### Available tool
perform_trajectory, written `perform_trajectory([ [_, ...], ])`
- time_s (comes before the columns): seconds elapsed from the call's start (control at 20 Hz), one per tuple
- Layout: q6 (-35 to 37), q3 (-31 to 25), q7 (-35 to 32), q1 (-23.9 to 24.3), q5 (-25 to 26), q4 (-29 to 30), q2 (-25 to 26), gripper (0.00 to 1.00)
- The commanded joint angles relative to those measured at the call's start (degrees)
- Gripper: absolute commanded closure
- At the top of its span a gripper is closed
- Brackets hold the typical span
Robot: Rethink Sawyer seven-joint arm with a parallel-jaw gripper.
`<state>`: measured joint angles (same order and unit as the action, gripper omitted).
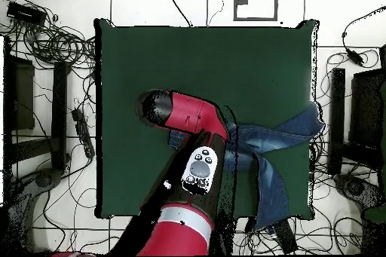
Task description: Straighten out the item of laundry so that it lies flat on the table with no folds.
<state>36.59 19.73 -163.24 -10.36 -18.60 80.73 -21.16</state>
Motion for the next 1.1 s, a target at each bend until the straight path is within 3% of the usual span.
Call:
perform_trajectory([
  [0.05,0.51,-4.82,-7.98,-0.80,-1.81,8.02,0.10,0.00],
  [0.55,-4.03,-6.24,-11.17,-2.88,-3.52,10.99,0.90,0.00],
  [1.1,-11.42,-9.90,-9.35,-2.93,-5.66,16.13,0.39,0.00],
])
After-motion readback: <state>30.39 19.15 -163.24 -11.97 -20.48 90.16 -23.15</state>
